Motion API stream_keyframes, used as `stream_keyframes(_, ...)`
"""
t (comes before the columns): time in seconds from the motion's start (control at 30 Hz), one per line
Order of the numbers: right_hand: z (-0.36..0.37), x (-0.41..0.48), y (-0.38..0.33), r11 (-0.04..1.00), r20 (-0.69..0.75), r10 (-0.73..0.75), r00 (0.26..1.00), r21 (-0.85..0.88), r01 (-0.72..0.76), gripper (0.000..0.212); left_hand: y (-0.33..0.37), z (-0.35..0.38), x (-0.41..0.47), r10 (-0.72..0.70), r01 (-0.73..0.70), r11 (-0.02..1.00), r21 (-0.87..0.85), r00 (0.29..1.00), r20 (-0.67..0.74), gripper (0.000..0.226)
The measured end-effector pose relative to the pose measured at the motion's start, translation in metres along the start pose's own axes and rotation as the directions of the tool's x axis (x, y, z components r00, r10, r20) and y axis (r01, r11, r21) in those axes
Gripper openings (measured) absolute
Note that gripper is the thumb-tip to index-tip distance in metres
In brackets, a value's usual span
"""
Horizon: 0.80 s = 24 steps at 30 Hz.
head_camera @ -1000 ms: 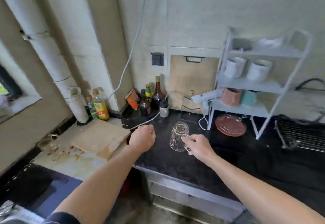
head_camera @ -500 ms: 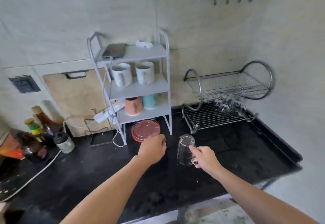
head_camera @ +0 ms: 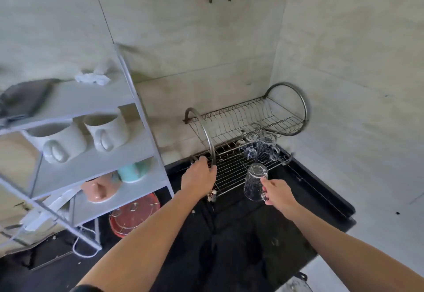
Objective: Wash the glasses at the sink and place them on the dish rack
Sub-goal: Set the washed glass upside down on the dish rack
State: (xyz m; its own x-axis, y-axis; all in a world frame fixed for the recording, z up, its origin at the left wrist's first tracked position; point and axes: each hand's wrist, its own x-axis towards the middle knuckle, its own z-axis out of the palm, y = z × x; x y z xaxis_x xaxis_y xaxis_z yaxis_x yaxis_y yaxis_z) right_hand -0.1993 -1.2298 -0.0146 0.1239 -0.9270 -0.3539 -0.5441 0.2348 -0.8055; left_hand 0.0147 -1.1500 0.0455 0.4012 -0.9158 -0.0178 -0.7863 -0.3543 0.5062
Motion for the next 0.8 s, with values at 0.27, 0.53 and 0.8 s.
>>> stream_keyframes(0.27, 0.041, 0.15, -0.027, 0.998, 0.217, -0.045, 0.975, -0.038, 0.054, 0.041, 0.002, 0.042, 0.041, -0.105, 0.103, 0.994, -0.048, 0.993, -0.053, 0.032)
stream_keyframes(0.53, 0.104, 0.235, -0.048, 0.976, 0.263, -0.205, 0.943, -0.016, 0.217, 0.046, 0.005, 0.067, 0.041, -0.253, 0.228, 0.963, -0.142, 0.948, -0.193, 0.026)
stream_keyframes(0.8, 0.109, 0.246, -0.046, 0.936, 0.267, -0.284, 0.921, -0.131, 0.327, 0.081, 0.009, 0.073, 0.04, -0.282, 0.244, 0.953, -0.178, 0.929, -0.239, 0.023)
